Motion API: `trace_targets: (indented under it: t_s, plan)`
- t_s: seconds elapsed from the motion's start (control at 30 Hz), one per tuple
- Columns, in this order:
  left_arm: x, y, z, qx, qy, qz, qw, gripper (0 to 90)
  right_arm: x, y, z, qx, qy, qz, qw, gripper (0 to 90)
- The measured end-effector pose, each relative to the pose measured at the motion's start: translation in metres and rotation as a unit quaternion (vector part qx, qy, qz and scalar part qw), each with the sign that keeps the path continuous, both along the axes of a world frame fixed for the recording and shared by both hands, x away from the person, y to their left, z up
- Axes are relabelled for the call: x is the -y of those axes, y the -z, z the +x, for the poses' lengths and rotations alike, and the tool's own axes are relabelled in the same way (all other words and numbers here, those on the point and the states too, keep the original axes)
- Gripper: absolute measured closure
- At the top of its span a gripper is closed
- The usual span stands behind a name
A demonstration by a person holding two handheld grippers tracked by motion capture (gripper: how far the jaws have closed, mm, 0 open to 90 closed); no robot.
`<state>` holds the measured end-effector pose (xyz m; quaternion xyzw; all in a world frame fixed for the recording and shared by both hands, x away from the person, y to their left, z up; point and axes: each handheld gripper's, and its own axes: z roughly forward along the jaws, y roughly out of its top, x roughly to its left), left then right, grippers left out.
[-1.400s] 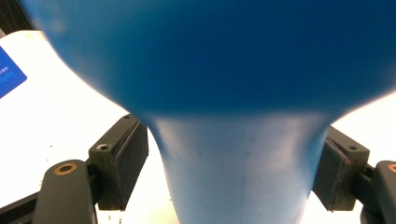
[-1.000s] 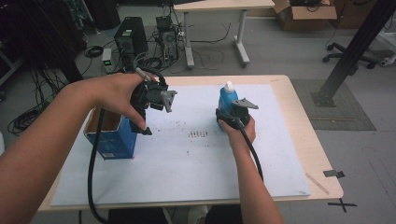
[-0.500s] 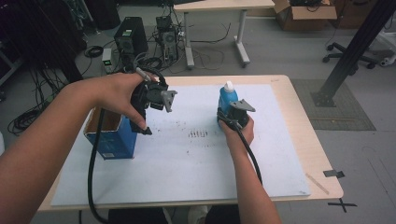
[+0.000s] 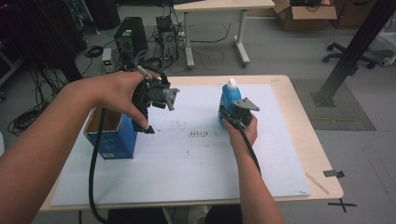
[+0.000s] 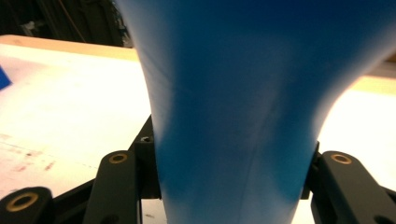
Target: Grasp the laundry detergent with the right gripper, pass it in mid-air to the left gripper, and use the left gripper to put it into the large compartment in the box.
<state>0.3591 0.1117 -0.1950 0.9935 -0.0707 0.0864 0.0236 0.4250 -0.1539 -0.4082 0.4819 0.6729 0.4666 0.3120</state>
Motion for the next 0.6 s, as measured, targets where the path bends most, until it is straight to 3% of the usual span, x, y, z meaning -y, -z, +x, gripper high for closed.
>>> trace_targets:
  t_s: [0.2, 0.5, 0.6]
  plan:
    - [0.003, -0.005, 0.003, 0.002, -0.003, 0.003, 1.0000, 5.5, 0.012, -0.025, -0.005, 0.012, -0.030, 0.011, 0.9994, 46.5]
    - [0.009, -0.015, 0.004, 0.007, 0.001, 0.002, 1.0000, 5.0, 0.021, -0.065, -0.021, 0.021, -0.085, -0.020, 0.9960, 46.6]
    - [0.010, -0.017, 0.004, 0.007, 0.004, 0.000, 1.0000, 5.6, 0.024, -0.076, -0.027, 0.029, -0.101, -0.016, 0.9943, 46.6]
